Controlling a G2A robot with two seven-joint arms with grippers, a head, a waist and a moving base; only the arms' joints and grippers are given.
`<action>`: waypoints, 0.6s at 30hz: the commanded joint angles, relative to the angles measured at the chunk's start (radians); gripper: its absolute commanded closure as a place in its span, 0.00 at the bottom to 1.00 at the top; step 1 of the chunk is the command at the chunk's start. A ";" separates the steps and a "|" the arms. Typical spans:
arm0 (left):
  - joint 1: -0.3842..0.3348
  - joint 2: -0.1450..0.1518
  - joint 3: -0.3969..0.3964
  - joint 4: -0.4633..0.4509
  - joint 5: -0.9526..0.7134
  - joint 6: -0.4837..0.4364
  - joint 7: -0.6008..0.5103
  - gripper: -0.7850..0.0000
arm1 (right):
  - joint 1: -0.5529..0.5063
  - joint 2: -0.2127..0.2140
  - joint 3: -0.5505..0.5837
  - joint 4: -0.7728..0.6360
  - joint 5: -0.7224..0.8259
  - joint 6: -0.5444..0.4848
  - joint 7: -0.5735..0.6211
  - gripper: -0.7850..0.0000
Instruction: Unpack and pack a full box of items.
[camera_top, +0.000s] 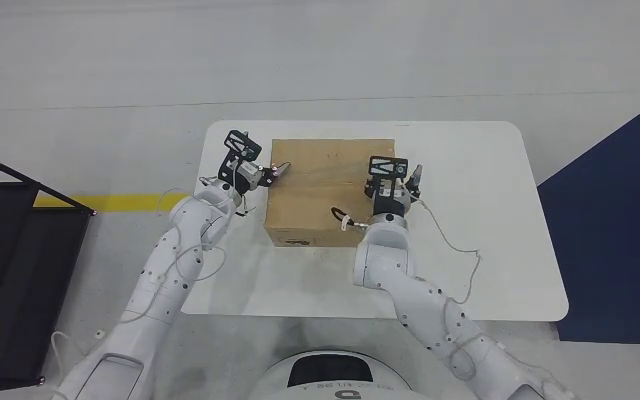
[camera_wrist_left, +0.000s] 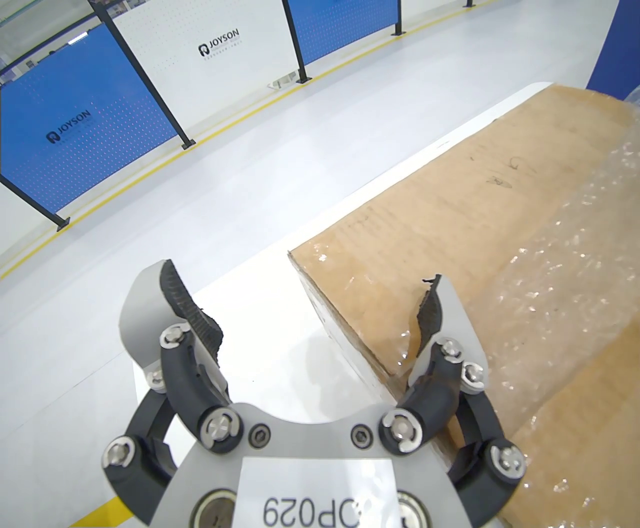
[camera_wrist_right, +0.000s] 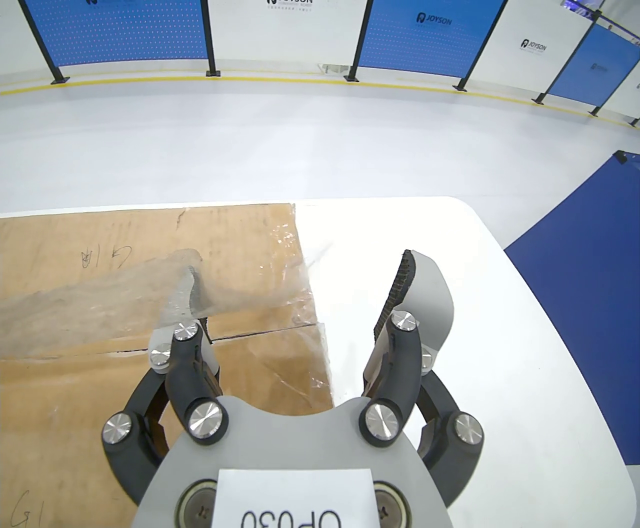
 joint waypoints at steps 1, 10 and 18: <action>0.000 0.000 0.000 0.000 0.000 0.000 0.000 0.00 | -0.026 0.000 0.016 -0.019 -0.013 0.002 -0.010 0.00; 0.000 0.000 0.000 0.000 0.000 0.000 0.000 0.00 | -0.083 -0.010 0.099 -0.049 -0.020 0.007 0.008 0.00; 0.000 0.000 0.000 0.000 0.000 0.000 0.000 0.00 | -0.149 -0.008 0.273 -0.098 0.139 -0.043 -0.019 0.00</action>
